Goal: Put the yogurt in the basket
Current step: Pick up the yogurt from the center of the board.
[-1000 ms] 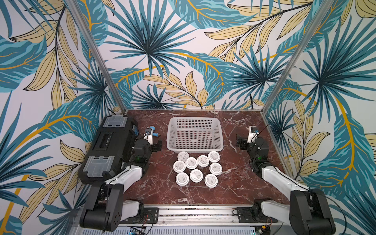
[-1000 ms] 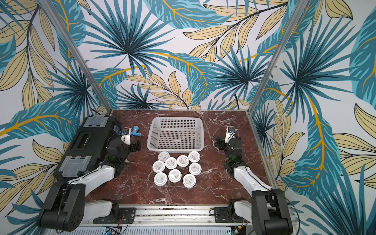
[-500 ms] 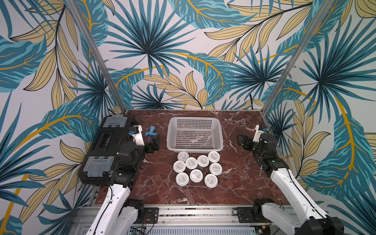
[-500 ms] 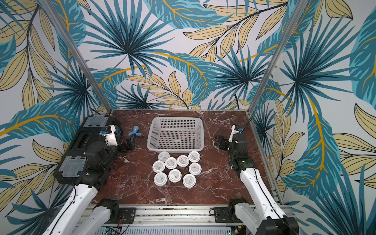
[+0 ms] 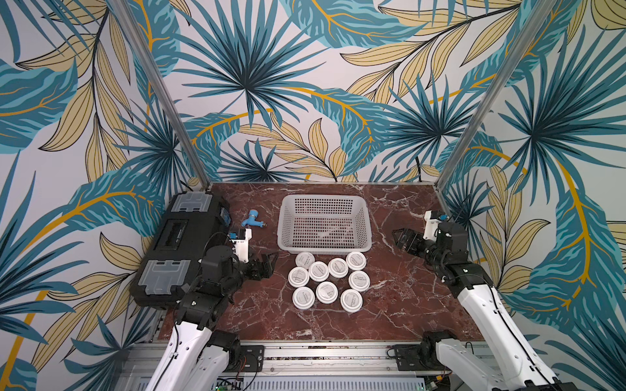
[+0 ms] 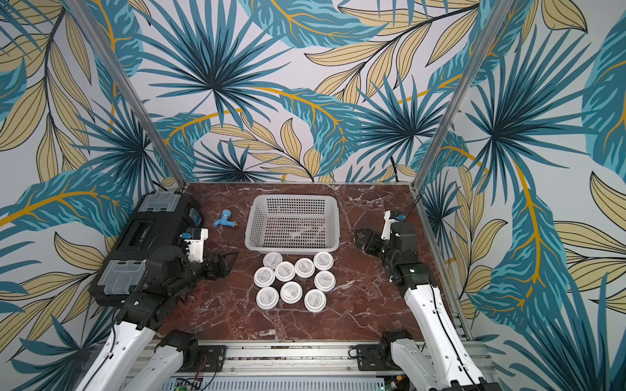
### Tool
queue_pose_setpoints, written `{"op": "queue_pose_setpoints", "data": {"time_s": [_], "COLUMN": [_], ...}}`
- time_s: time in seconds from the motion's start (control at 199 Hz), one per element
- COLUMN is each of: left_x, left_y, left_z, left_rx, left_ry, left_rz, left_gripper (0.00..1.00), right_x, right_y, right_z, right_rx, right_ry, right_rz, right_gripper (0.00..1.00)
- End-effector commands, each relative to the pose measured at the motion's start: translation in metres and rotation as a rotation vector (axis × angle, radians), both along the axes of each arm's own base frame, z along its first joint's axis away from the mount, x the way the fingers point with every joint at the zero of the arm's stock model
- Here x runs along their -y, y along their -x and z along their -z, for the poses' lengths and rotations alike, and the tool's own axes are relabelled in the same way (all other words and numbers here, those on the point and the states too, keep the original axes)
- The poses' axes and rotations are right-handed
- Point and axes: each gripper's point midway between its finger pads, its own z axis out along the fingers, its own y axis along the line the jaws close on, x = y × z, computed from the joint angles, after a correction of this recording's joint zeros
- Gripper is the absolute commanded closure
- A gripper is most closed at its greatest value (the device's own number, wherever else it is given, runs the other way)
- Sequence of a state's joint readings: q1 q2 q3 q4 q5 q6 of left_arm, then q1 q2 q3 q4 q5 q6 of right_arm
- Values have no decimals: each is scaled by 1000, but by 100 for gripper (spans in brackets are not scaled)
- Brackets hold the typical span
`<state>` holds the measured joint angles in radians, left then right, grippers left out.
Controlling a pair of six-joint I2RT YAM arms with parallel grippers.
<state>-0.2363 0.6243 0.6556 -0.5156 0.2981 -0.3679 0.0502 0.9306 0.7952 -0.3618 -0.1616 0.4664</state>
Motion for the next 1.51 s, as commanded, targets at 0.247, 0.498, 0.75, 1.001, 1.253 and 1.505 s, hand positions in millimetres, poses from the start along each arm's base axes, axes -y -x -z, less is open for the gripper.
{"op": "queue_pose_setpoints", "data": {"time_s": [0.247,0.498,0.75,1.001,1.253,1.505], "left_x": [22,51,60,92,108,110], "left_y": [10,5,29,51,65,70], "left_z": [18,28,38,55,88,91], "left_rx": [-210,-288,-395,-444,-507,-524], "left_ry": [-328,-480,-475,-509,-591,-570], "left_rz": [56,124,174,257,297,308], "left_gripper": [16,20,22,28,27,25], "right_x": [-1,-5,-9,-10,-11,-11], "right_y": [15,14,14,15,16,15], "right_z": [24,31,34,33,33,35], "right_rx": [-149,-173,-176,-166,-166,-174], "right_ry": [94,88,76,75,72,71], "right_rz": [-82,-105,-126,-131,-135,-139], "right_gripper": [1,8,9,9,9,9]}}
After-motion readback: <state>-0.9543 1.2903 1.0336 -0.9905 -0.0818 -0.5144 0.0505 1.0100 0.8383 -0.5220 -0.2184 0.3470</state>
